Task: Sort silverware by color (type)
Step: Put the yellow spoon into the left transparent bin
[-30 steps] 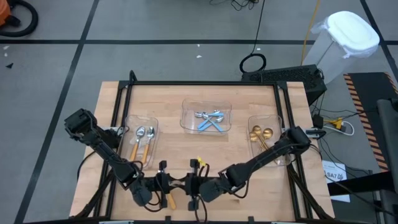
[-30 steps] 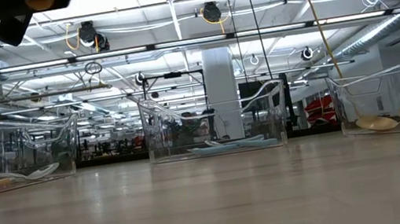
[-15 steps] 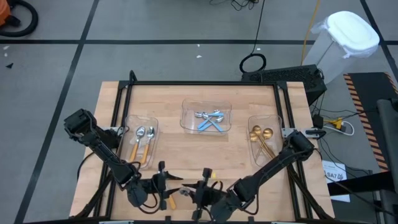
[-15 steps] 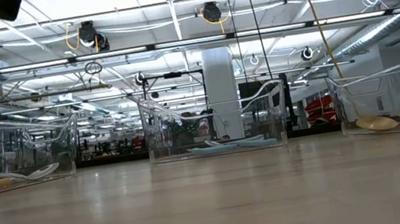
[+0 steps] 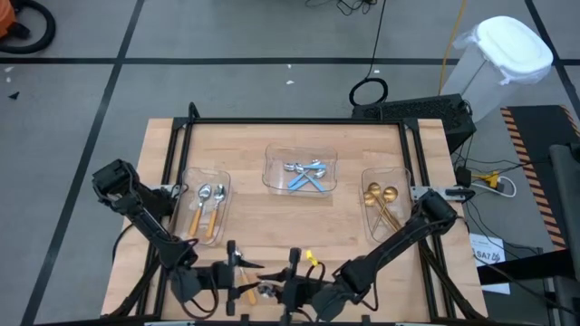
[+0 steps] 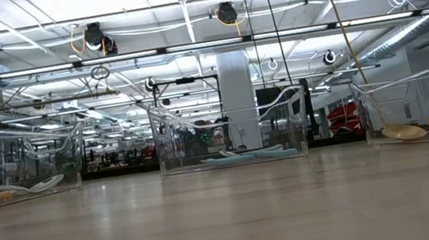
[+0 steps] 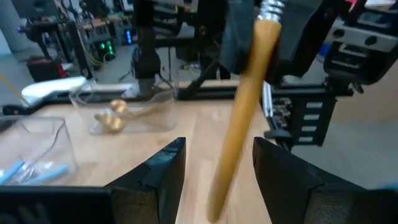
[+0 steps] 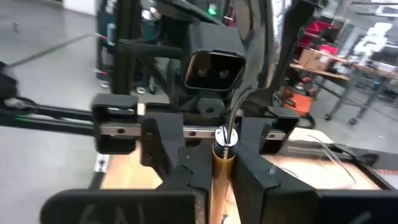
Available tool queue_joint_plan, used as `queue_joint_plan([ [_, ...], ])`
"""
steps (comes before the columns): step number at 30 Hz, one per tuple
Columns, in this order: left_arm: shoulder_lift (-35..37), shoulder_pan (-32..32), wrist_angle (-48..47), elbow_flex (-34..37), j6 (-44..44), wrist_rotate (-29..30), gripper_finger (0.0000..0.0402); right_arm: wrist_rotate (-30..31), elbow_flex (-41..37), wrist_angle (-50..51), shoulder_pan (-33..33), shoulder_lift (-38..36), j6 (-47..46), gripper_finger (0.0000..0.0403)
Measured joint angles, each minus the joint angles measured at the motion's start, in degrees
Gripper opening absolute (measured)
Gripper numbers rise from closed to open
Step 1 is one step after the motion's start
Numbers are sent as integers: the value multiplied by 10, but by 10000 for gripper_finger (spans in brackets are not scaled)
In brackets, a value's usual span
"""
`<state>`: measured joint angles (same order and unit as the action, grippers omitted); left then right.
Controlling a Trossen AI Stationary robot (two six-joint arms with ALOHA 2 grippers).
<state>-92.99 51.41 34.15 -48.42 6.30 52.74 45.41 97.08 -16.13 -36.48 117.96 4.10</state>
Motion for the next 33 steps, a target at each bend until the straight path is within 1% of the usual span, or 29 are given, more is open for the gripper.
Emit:
queue_joint_plan([
  [3, 0, 1, 23, 0, -21, 1, 186, -24, 0, -4, 5, -1, 1, 31],
  [8, 0, 1, 11, 0, -23, 1, 186, -48, 0, -13, 13, -2, 3, 31],
  [13, 0, 1, -3, 0, -19, 0, 186, -32, 0, -8, 11, -9, 15, 33],
  [20, 0, 1, -19, 0, -12, 0, 184, -19, 0, 19, 12, -17, -1, 33],
  [24, 0, 1, -22, 0, -11, 0, 155, -19, 0, 22, 11, -17, -4, 33],
  [30, 0, 1, -36, 0, 1, 1, 91, -21, 0, 25, 11, -17, -6, 35],
  [33, 0, 0, -40, 0, 1, 11, 53, -20, 0, 31, 11, -17, -6, 36],
])
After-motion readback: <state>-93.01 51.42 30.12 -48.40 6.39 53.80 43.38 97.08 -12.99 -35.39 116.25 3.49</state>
